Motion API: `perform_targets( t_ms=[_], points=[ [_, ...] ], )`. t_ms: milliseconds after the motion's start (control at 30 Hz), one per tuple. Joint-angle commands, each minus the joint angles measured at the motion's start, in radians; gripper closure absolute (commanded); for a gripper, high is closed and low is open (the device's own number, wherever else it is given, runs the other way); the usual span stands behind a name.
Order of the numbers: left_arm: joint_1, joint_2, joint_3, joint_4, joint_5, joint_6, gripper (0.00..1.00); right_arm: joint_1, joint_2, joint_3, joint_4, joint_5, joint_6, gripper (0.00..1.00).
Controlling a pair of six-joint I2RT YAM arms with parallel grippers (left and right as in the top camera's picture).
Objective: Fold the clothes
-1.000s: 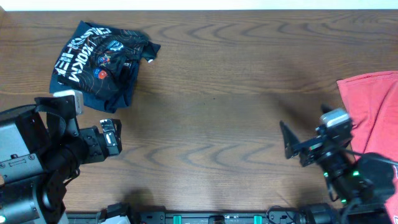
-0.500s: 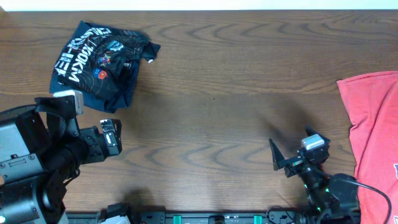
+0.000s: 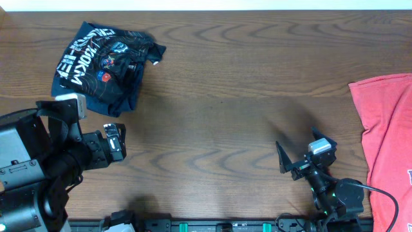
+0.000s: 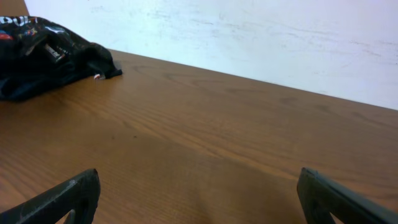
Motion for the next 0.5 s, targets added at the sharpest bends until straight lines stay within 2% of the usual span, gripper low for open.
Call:
perform_targets(
  t_ms=[0,333,467],
  points=[
    [-0.004,0.001,0.003,0.001,-0.006,0.006,0.02,-0.016,-0.008,-0.008,0.003,-0.010,0.009,0.01],
    [-0.007,0.001,0.003,0.001,-0.006,0.006,0.02,-0.016,-0.008,-0.008,0.003,-0.010,0.009,0.01],
    [-0.053,-0.026,0.003,-0.006,-0.014,0.006,0.02,-0.016,-0.008,-0.008,0.003,-0.010,0.009,0.01]
  ],
)
